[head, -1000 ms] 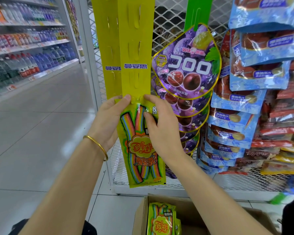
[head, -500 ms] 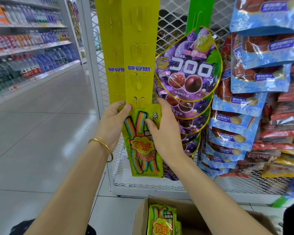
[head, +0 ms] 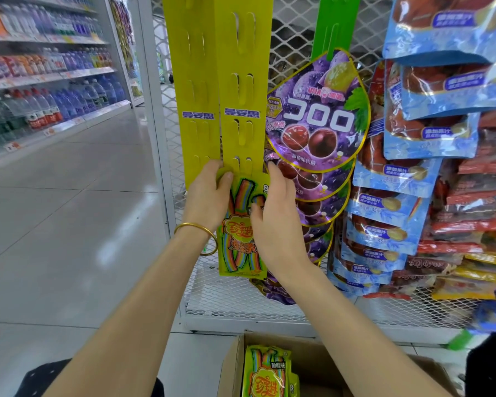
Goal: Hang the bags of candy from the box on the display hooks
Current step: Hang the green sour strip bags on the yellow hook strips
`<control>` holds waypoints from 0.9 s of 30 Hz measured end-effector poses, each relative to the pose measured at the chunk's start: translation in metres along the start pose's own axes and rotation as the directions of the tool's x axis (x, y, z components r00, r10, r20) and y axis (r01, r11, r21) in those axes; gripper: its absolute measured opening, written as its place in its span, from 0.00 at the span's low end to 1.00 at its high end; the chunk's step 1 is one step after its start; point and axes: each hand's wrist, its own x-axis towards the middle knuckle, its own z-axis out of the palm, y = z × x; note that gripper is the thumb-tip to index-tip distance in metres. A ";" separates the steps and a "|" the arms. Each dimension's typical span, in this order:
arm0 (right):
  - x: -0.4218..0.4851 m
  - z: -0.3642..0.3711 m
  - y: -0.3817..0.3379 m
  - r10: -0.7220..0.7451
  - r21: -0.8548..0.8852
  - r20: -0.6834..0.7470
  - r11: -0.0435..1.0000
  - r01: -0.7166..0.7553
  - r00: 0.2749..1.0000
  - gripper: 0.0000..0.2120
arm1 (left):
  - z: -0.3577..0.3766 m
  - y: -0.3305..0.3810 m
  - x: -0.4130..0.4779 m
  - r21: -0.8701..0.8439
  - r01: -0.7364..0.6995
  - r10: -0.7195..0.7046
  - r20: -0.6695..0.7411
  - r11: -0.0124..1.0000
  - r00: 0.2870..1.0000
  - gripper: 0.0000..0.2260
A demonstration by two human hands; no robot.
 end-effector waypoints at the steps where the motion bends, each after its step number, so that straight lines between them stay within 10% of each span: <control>1: -0.001 0.000 0.000 -0.007 0.003 -0.009 1.000 0.007 1.000 0.29 | -0.001 0.000 -0.001 0.019 -0.006 0.006 -0.008 1.000 1.000 0.14; 17: 0.013 -0.054 -0.050 -0.140 0.034 0.022 0.990 0.139 0.990 0.22 | -0.053 0.039 -0.013 0.362 -0.153 0.253 -0.248 0.920 0.935 0.21; 27: 0.119 -0.120 -0.125 -0.210 0.207 -0.155 0.949 0.240 0.965 0.13 | -0.087 0.166 0.063 0.259 -0.356 0.428 -0.330 0.898 0.841 0.20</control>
